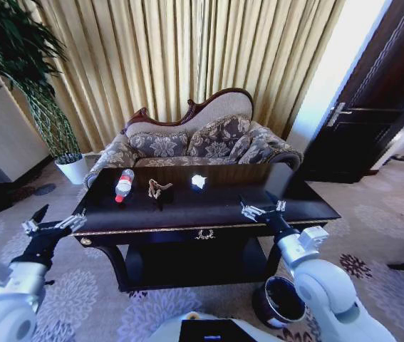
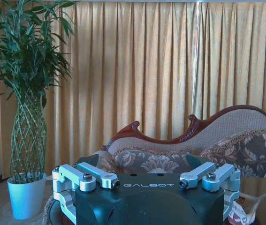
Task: Move to the front of the table and place the trash on the table into the trash bin.
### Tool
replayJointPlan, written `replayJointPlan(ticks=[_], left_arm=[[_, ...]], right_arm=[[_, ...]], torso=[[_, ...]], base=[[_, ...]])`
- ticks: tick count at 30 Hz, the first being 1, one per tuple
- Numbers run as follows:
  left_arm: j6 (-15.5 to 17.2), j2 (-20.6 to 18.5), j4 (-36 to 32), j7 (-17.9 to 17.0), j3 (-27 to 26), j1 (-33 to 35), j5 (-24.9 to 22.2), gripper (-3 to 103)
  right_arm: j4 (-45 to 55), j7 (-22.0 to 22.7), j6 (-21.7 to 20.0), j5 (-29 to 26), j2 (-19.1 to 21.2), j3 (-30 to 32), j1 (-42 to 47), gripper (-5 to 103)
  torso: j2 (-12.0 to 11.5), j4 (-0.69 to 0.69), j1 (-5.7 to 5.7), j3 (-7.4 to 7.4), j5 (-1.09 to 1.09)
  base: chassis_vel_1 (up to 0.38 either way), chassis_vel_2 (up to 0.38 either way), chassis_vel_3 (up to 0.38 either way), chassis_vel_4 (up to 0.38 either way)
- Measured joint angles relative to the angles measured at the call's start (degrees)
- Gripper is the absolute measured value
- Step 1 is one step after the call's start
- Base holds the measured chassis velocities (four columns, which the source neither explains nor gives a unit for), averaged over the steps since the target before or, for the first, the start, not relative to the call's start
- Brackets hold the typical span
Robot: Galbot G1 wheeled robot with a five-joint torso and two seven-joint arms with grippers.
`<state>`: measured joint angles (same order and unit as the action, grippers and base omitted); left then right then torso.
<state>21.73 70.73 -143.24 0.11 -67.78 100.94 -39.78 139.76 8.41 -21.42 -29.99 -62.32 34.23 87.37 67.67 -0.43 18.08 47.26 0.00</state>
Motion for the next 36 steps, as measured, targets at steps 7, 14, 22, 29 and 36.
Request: replayJointPlan(ticks=[7,14,22,29,36], left_arm=[[-0.64,1.02,0.0,0.03,0.1,0.57,0.05,100],[-1.3,1.41,0.0,0.22,0.15,0.76,0.36,100],[-1.34,1.12,0.0,0.29,1.08,1.21,1.58,100],[-2.23,2.73,0.0,0.86,1.3,2.03,3.36,100],[-2.84,2.8,0.0,0.87,0.5,2.66,3.3,100]], right_arm=[[-0.86,-1.49,0.89,-1.64,1.5,-1.37,-0.84,100],[-6.06,-1.64,-0.17,-9.43,7.42,-6.73,-9.1,100],[-14.99,-1.59,-0.69,-13.6,12.48,-15.75,-19.11,100],[-21.08,-1.43,-1.0,-14.44,13.12,-25.04,-32.08,100],[-27.65,-1.31,-1.44,-14.85,10.58,-35.04,-41.71,100]], torso=[[0.0,0.0,0.01,0.0,0.01],[0.0,0.02,0.0,0.0,0.0],[-0.01,0.0,0.01,0.01,0.02],[0.0,0.02,0.0,0.0,-0.01],[0.0,0.02,0.0,0.01,0.0]], base=[[-0.074,0.07,0.066,-0.06],[0.0,0.0,0.0,0.0],[0.0,0.0,0.0,0.0],[0.0,0.0,0.0,0.0],[0.0,0.0,0.0,0.0]])
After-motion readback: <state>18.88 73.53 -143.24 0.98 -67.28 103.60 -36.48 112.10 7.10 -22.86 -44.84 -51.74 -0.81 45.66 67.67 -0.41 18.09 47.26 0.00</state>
